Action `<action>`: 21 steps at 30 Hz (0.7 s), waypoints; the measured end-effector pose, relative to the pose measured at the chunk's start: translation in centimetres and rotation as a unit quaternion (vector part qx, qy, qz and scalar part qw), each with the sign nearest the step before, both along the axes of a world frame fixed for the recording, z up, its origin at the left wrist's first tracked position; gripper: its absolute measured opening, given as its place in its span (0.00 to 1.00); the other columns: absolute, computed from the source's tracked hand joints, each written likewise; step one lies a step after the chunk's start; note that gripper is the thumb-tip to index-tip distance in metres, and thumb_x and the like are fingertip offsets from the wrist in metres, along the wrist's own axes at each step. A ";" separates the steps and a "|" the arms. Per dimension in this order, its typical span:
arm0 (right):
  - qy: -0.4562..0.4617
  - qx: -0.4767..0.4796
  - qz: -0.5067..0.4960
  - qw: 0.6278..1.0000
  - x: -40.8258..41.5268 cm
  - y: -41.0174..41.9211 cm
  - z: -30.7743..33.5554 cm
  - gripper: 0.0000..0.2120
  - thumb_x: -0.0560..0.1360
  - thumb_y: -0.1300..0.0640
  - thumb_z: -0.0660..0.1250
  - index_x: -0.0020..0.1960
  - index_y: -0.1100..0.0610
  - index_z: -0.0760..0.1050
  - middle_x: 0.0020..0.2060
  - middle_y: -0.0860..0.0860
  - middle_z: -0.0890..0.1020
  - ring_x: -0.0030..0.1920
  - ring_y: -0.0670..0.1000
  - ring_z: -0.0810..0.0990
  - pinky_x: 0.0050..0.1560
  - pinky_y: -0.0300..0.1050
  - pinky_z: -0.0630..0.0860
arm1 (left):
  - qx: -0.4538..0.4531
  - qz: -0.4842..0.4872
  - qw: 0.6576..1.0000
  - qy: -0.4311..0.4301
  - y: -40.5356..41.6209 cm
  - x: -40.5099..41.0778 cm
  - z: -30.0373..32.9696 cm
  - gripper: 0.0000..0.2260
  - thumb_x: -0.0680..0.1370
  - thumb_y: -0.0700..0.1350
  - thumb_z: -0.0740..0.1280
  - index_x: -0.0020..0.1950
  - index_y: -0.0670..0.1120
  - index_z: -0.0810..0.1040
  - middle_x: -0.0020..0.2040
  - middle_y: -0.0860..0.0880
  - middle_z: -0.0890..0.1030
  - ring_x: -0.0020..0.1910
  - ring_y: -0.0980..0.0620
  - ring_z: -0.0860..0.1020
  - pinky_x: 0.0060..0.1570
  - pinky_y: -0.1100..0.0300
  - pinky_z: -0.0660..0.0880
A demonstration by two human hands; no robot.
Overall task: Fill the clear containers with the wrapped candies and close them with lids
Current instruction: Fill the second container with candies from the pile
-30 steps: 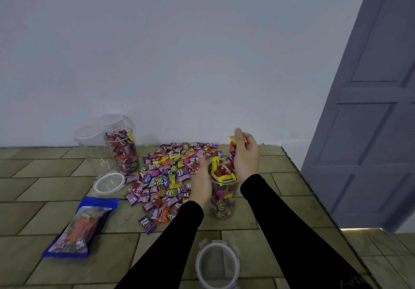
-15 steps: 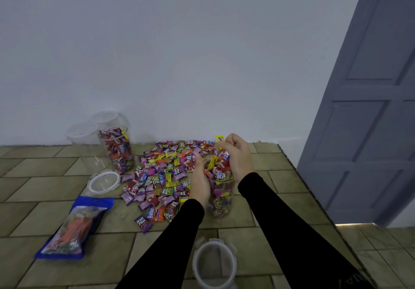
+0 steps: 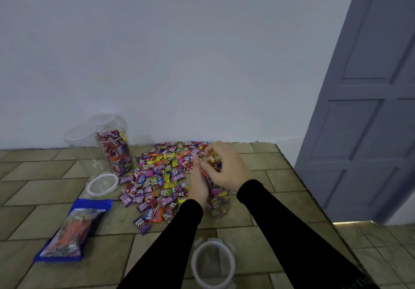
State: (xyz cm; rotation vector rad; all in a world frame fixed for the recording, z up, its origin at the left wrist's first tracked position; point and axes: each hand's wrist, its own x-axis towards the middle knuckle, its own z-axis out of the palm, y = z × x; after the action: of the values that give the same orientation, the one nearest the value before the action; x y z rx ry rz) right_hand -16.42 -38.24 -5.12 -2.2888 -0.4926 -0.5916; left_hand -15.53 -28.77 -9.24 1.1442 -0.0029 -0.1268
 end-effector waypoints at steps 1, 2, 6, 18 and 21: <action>0.009 -0.001 0.013 1.000 -0.1 -0.5 -0.2 0.09 0.72 0.49 0.65 0.50 0.51 0.76 0.48 0.45 0.78 0.53 0.46 0.75 0.56 0.43 0.72 | 0.002 0.002 1.000 0.004 0.0 0.0 0.0 0.26 0.81 0.62 0.50 0.50 0.46 0.81 0.48 0.44 0.84 0.51 0.50 0.83 0.54 0.54 0.78; 0.014 -0.001 0.023 1.000 -0.1 -1.1 -0.5 0.12 0.72 0.49 0.66 0.54 0.51 0.77 0.52 0.45 0.78 0.56 0.46 0.75 0.59 0.41 0.71 | 0.003 0.006 1.000 0.007 0.0 0.0 -0.1 0.25 0.81 0.62 0.50 0.50 0.49 0.81 0.48 0.45 0.85 0.52 0.49 0.83 0.56 0.52 0.77; 0.024 -0.026 0.021 0.999 0.2 -2.1 -1.1 0.15 0.74 0.51 0.69 0.58 0.54 0.81 0.55 0.48 0.83 0.60 0.45 0.78 0.64 0.45 0.72 | 0.015 0.018 1.000 0.001 -0.1 0.3 -0.7 0.21 0.80 0.65 0.51 0.48 0.56 0.79 0.50 0.50 0.84 0.54 0.53 0.81 0.62 0.51 0.74; 0.006 -0.064 0.065 0.996 -1.0 -2.0 0.3 0.18 0.71 0.44 0.71 0.55 0.53 0.83 0.55 0.46 0.81 0.56 0.43 0.78 0.59 0.36 0.71 | 0.008 0.018 0.999 -0.026 -0.2 0.8 -1.2 0.21 0.82 0.59 0.50 0.49 0.50 0.79 0.42 0.56 0.84 0.44 0.65 0.82 0.43 0.68 0.77; 0.027 -0.082 0.058 0.995 -0.5 -2.3 0.5 0.13 0.73 0.52 0.71 0.57 0.54 0.83 0.54 0.48 0.83 0.56 0.45 0.79 0.59 0.37 0.72 | 0.061 0.038 0.997 -0.025 0.1 1.2 -2.2 0.30 0.79 0.68 0.50 0.49 0.46 0.81 0.37 0.51 0.82 0.37 0.56 0.81 0.43 0.59 0.76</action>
State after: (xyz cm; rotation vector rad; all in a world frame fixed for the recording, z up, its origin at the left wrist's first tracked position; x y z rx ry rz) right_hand -16.94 -40.54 -4.66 -2.4039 -0.6654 -0.4441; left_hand -14.29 -28.68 -11.48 1.2667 0.0040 -0.0318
